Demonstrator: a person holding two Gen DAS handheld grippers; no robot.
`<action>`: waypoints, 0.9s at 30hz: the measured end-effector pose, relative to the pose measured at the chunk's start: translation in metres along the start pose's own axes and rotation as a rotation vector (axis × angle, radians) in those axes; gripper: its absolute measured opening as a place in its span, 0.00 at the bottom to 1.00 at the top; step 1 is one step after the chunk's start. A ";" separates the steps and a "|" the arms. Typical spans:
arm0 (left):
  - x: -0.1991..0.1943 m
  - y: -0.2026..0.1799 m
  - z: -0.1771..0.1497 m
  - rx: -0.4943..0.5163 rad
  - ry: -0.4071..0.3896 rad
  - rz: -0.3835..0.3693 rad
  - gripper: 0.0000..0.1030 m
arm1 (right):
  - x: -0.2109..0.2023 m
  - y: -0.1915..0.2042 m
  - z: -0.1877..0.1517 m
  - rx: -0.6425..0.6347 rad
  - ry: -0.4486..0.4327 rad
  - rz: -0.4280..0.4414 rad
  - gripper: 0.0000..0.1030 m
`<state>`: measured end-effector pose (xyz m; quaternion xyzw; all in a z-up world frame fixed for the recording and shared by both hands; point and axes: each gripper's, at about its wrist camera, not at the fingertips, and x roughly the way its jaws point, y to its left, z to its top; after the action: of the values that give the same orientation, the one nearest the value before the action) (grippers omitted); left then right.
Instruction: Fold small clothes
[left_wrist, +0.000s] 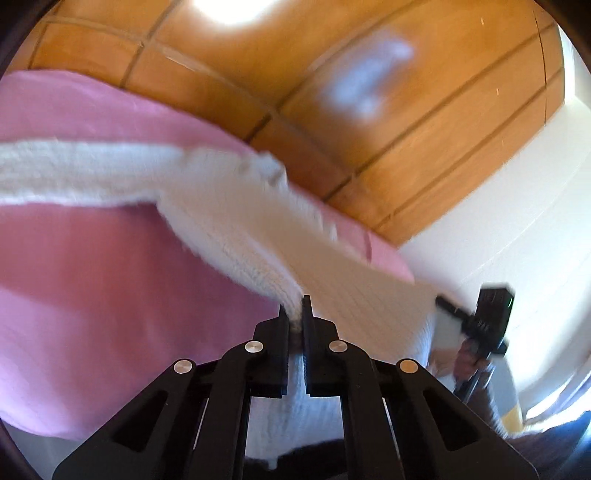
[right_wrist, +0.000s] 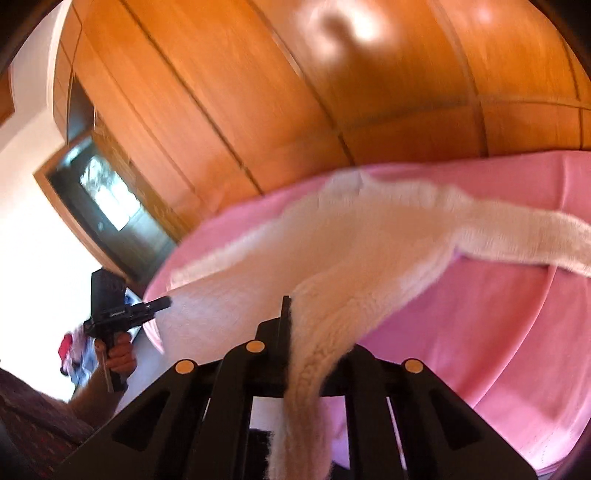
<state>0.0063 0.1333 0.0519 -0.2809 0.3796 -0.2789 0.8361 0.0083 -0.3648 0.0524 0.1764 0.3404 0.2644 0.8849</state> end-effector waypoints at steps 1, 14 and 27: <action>-0.002 0.003 0.008 -0.026 -0.004 0.005 0.04 | -0.007 -0.010 -0.002 0.020 -0.002 -0.016 0.06; 0.048 0.033 0.009 -0.094 0.213 0.272 0.12 | 0.009 -0.033 -0.012 0.132 0.044 -0.122 0.06; 0.055 0.078 -0.092 -0.202 0.247 0.159 0.53 | 0.047 -0.097 -0.091 0.276 0.250 -0.244 0.21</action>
<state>-0.0164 0.1260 -0.0789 -0.2962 0.5267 -0.2049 0.7700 0.0079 -0.4029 -0.0837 0.2192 0.4993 0.1260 0.8287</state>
